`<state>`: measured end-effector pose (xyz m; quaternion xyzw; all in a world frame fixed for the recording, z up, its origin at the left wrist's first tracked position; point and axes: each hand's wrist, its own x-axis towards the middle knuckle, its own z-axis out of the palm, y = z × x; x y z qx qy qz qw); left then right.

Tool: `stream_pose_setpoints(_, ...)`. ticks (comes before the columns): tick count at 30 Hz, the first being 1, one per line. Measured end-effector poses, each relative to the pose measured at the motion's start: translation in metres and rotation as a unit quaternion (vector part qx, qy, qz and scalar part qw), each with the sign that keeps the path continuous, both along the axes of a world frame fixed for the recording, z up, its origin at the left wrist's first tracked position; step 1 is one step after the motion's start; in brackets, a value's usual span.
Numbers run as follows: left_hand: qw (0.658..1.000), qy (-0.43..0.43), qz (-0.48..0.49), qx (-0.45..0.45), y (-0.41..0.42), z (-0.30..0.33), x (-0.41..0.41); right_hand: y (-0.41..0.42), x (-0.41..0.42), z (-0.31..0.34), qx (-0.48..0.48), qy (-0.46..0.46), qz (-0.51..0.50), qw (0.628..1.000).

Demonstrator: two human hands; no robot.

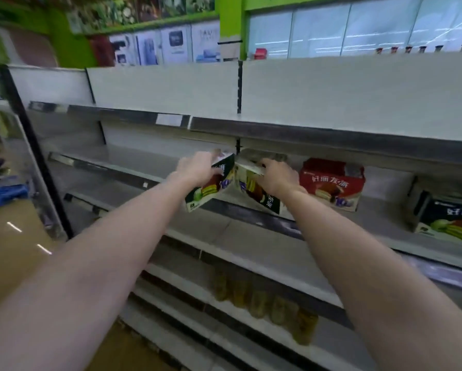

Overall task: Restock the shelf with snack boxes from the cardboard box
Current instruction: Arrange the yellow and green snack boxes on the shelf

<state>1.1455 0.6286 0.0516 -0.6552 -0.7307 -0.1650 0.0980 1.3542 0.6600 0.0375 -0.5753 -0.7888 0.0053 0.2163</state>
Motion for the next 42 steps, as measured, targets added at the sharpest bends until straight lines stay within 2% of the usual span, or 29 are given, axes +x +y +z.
stream_pose_setpoints(4, 0.999, 0.046, -0.03, 0.002, 0.032, 0.0, -0.012, 0.018, -0.007, -0.009, -0.005, 0.004, -0.019, 1.0)
stream_pose_setpoints(10, 0.994, 0.06, -0.072, -0.062, 0.08, -0.019, -0.034, 0.047, -0.025, -0.023, -0.055, -0.06, -0.056, 0.995)
stream_pose_setpoints(15, 0.99, 0.124, -0.066, 0.001, 0.116, -0.023, -0.056, 0.072, -0.043, -0.022, -0.047, -0.086, -0.087, 0.991)
stream_pose_setpoints(17, 0.993, 0.086, -0.084, -0.016, 0.127, -0.025, -0.065, 0.081, -0.051, -0.023, -0.066, -0.088, -0.083, 0.991)
stream_pose_setpoints(20, 0.978, 0.056, -0.182, -0.088, 0.147, -0.03, -0.084, 0.093, -0.06, -0.026, -0.111, -0.093, -0.086, 0.986)
stream_pose_setpoints(26, 0.946, -0.034, -0.298, -0.122, 0.183, -0.033, -0.11, 0.099, -0.067, -0.021, -0.109, -0.099, -0.118, 0.982)
stream_pose_setpoints(30, 0.932, -0.08, -0.343, -0.081, 0.191, -0.032, -0.11, 0.097, -0.068, -0.019, -0.11, -0.07, -0.137, 0.982)
stream_pose_setpoints(33, 0.922, -0.105, -0.369, -0.049, 0.189, -0.032, -0.099, 0.083, -0.065, -0.013, -0.113, -0.087, -0.158, 0.977)
stream_pose_setpoints(37, 0.915, -0.095, -0.391, -0.028, 0.18, -0.037, -0.069, 0.064, -0.043, -0.009, -0.115, -0.074, -0.192, 0.972)
stream_pose_setpoints(42, 0.924, -0.066, -0.375, 0.024, 0.164, -0.04, -0.023, 0.044, -0.011, -0.011, -0.101, -0.074, -0.215, 0.969)
